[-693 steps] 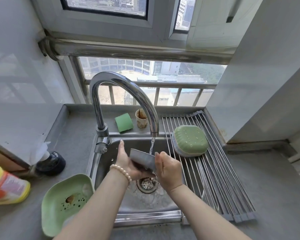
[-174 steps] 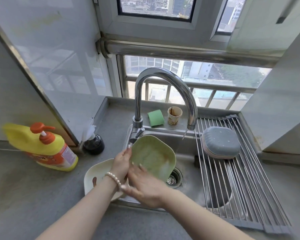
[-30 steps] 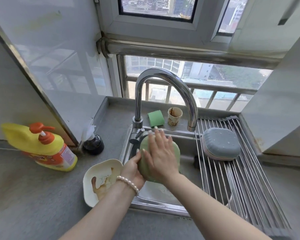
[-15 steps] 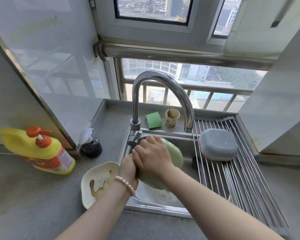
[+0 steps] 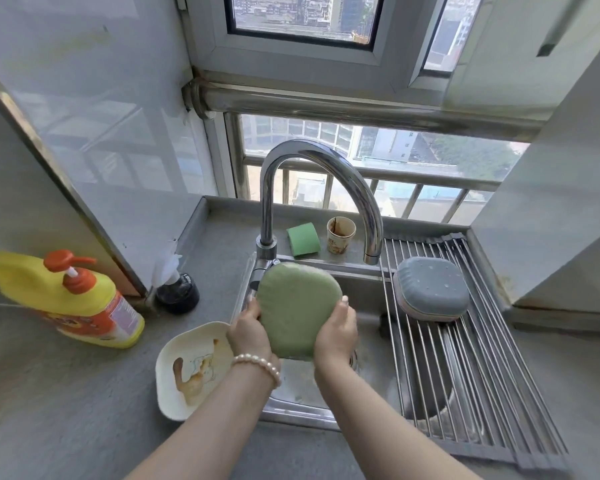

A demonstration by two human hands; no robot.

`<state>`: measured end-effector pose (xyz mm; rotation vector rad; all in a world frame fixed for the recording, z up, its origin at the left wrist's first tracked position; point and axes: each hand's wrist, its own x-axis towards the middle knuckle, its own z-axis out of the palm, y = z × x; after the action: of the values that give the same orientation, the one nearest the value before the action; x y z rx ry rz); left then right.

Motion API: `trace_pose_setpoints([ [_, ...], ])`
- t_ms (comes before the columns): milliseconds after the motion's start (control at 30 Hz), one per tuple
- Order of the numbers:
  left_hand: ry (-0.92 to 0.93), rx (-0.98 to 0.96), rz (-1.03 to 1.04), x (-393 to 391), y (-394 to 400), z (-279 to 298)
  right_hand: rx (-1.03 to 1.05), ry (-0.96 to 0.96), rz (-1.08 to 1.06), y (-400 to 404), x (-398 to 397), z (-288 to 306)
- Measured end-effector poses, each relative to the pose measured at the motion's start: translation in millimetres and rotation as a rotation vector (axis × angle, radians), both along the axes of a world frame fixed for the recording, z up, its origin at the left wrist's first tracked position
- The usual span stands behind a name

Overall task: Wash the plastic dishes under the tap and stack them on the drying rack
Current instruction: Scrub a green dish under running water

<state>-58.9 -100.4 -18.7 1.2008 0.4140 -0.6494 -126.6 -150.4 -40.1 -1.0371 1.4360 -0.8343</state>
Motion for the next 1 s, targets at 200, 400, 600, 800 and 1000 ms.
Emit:
trace_pose_setpoints([
  [200, -0.255, 0.210, -0.095, -22, -6, -20, 0.123, -0.185, -0.215, 16, 10, -7],
  [400, -0.134, 0.131, -0.241, -8, 11, -24, 0.100, -0.171, -0.027, -28, -12, -1],
  [600, -0.043, 0.224, -0.469, 20, 10, -13, -0.265, 0.255, 0.602, -57, -15, 31],
  [800, 0.060, 0.275, -0.194, 10, -3, -19, -0.626, 0.935, 0.789, -5, 5, 14],
  [1000, 0.309, 0.128, -0.140, 7, 1, -28, -1.452, 0.589, 0.913, 5, -43, -14],
])
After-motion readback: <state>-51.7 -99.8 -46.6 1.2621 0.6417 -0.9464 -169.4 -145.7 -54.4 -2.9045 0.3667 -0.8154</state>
